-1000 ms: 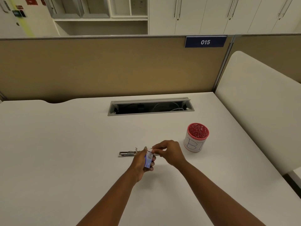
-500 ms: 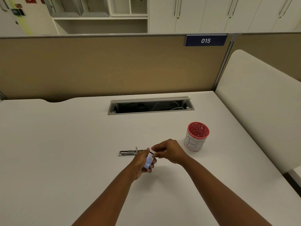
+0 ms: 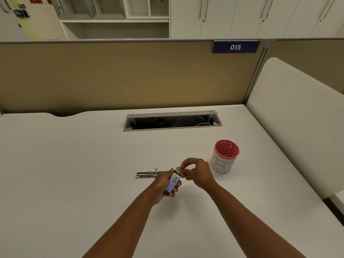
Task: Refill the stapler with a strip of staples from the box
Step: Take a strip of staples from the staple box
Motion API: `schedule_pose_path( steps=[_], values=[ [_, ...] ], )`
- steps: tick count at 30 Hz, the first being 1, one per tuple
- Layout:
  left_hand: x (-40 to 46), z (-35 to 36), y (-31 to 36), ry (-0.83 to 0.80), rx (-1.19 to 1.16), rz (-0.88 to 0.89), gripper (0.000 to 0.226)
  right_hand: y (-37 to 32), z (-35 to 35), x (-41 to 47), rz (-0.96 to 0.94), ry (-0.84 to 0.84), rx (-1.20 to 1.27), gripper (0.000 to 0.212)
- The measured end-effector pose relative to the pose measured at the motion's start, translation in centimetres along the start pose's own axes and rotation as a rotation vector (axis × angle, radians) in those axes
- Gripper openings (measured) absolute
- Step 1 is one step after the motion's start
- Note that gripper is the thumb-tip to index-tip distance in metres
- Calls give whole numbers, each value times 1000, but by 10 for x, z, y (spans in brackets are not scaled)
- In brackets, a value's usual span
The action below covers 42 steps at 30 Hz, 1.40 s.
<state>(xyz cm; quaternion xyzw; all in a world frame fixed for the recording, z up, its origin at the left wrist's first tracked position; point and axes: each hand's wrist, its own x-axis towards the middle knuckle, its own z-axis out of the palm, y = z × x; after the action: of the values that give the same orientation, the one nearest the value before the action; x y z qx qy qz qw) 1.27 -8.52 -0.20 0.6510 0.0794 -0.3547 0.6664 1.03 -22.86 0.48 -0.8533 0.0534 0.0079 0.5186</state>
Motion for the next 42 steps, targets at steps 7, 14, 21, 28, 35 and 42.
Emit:
schedule_pose_path(
  steps=[7,14,21,28,35,42],
  values=[
    [1,0,-1,1,-9,-5,45,-4,6,-2,-66,-18,-245,13],
    [0,0,-4,-7,-6,-14,45,-4,10,-6,-85,-6,-406,12],
    [1,1,0,5,16,-10,46,-5,14,-8,-73,73,-290,10],
    [1,2,0,14,26,-5,48,-6,9,-6,-80,-3,-295,11],
    [-1,4,-3,10,62,-12,47,-12,6,-8,-103,-54,-396,13],
    [-1,2,-3,24,-7,-19,47,-13,9,-10,-139,-47,-439,16]
  ],
)
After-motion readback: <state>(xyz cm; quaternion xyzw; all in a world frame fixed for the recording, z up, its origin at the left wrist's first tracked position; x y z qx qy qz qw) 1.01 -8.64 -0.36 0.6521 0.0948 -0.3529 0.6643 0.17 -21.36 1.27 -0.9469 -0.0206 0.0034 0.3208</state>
